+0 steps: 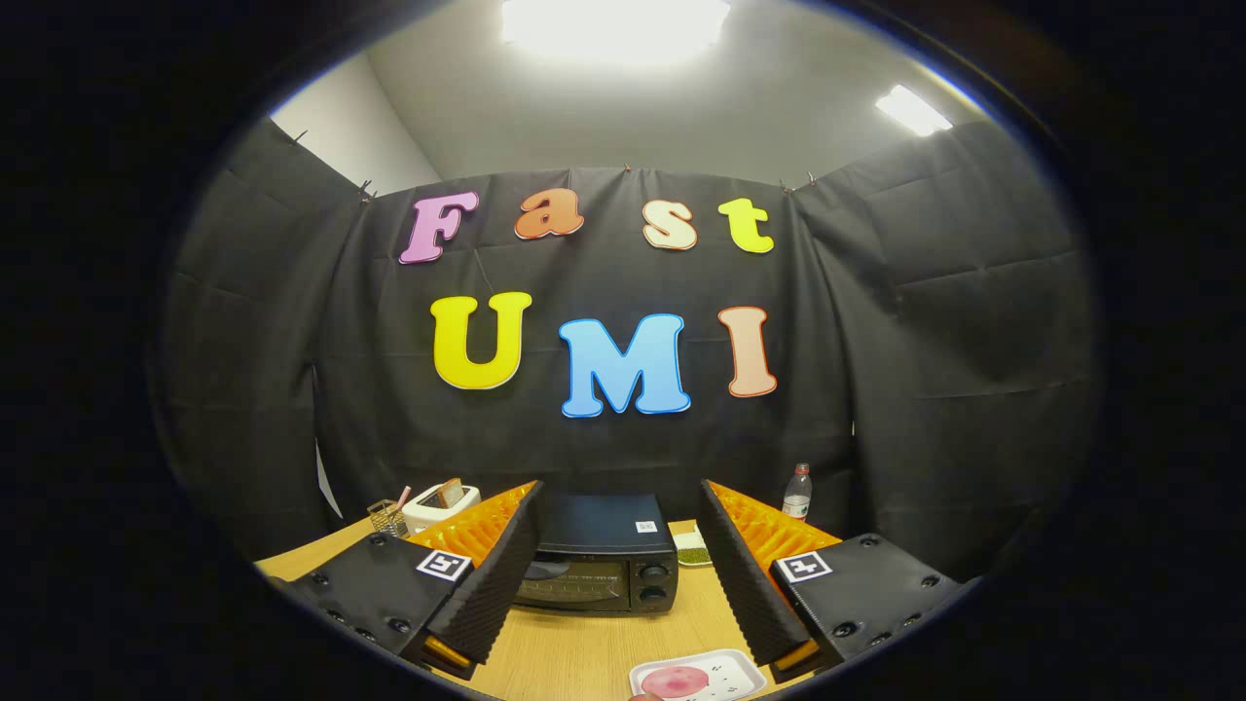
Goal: Open the toaster oven, put the food inside, and close the toaster oven door.
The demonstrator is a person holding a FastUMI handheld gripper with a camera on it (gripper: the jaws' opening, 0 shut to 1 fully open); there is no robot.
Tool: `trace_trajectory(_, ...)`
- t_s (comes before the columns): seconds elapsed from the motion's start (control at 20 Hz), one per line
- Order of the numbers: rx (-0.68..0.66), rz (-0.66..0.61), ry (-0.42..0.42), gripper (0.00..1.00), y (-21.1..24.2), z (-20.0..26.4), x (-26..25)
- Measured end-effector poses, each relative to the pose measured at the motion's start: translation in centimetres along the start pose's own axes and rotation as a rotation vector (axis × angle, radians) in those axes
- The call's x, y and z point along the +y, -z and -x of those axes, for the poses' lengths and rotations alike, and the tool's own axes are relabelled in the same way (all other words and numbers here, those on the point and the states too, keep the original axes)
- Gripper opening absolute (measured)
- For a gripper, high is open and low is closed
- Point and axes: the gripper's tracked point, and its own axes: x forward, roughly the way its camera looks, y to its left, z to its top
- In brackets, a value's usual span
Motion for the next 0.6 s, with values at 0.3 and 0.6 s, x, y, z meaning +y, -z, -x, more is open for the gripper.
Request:
trace_trajectory(0.3, -0.01, -0.058, -0.029, 0.98, 0.1, -2.6, 3.2)
trace_trajectory(0.6, 0.029, -0.078, -0.064, 0.98, 2.5, -6.5, 7.4)
